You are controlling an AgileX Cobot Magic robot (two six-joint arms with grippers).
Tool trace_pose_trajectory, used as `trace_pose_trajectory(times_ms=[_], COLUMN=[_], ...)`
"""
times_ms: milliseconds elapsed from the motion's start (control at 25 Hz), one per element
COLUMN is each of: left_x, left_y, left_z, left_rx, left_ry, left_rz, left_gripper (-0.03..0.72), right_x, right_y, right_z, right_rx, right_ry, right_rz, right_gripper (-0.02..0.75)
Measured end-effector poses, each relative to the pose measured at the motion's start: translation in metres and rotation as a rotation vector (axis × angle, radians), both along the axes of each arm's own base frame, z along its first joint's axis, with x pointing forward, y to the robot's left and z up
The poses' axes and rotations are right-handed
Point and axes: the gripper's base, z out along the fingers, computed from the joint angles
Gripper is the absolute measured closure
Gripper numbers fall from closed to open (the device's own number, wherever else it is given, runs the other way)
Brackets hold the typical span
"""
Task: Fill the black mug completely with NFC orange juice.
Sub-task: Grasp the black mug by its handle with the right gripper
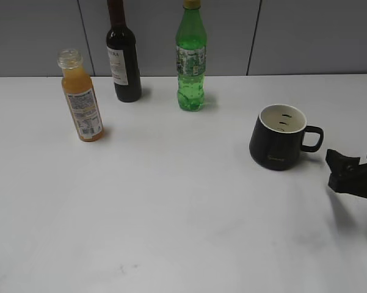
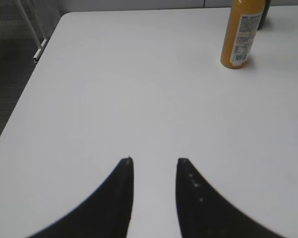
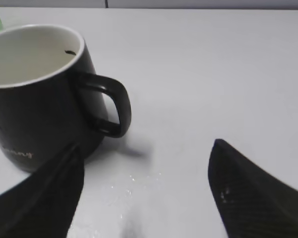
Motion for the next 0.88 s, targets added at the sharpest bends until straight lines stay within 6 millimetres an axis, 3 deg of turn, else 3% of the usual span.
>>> trace_pose_trajectory(times_ms=[280,880], left_x=[0.0,0.0], left_y=[0.0,0.0], left_z=[0.0,0.0], left_rx=[0.0,0.0], left_ry=[0.0,0.0], left_rz=[0.0,0.0], left_gripper=[0.452,0.452], right_x=[0.014,0.044], right_y=[0.001,0.005], right_z=[-0.018,-0.026], right_rx=[-0.003,0.001], right_ry=[0.047,0.014], right_rz=[0.001,0.018], right_gripper=[0.143,0.143])
